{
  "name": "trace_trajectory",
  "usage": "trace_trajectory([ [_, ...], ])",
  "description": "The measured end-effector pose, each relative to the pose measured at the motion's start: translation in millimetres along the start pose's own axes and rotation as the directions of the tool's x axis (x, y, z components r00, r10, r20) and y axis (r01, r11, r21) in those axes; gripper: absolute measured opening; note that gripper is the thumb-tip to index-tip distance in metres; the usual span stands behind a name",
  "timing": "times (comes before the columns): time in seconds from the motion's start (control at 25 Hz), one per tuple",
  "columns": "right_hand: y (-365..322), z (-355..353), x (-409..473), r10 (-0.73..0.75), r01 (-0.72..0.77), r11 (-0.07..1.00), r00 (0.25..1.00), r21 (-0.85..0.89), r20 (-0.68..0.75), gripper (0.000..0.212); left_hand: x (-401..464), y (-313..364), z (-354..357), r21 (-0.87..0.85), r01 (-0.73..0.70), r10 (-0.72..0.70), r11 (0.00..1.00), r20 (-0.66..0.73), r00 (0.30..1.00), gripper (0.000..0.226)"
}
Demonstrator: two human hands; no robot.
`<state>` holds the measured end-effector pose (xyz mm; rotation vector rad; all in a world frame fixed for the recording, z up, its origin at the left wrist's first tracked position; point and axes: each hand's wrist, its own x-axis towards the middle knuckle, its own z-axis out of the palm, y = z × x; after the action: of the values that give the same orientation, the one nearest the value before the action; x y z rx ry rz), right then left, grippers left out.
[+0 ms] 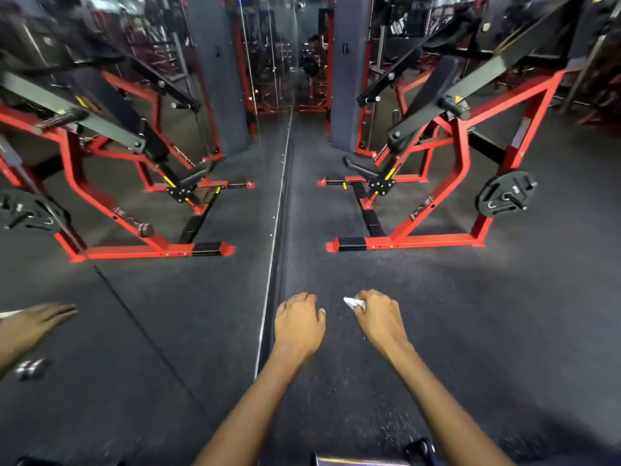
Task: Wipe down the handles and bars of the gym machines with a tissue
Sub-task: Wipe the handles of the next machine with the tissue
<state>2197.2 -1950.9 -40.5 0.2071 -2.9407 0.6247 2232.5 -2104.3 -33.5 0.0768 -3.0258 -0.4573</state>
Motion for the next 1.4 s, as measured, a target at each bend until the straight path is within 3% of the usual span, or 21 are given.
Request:
trace_trajectory([
  [0.52, -41.0, 19.5, 186.1, 0.022, -0.017, 0.998, 0.994, -0.054, 0.105, 0.024, 171.8, -48.0, -16.8, 0.05, 0.077, -0.077, 0.996, -0.018, 0.997, 0.033],
  [0.84, 1.9, 28.3, 407.1, 0.045, -0.043, 0.997, 0.998, -0.069, 0.034, 0.024, 399.2, -30.2, 3.2, 0.024, 0.009, -0.01, 1.0, 0.069, 0.998, 0.039],
  [1.2, 56.5, 51.5, 658.2, 0.106, -0.109, 0.989, 0.994, -0.098, -0.034, 0.024, 682.3, -6.9, 18.0, -0.161, -0.067, 0.063, 0.985, -0.029, 0.998, 0.039],
  [1.4, 73.9, 68.7, 826.1, 0.113, -0.116, 0.984, 0.993, -0.135, -0.032, 0.025, 865.6, -7.4, 27.3, -0.147, -0.094, 0.093, 0.985, -0.015, 0.996, 0.038],
])
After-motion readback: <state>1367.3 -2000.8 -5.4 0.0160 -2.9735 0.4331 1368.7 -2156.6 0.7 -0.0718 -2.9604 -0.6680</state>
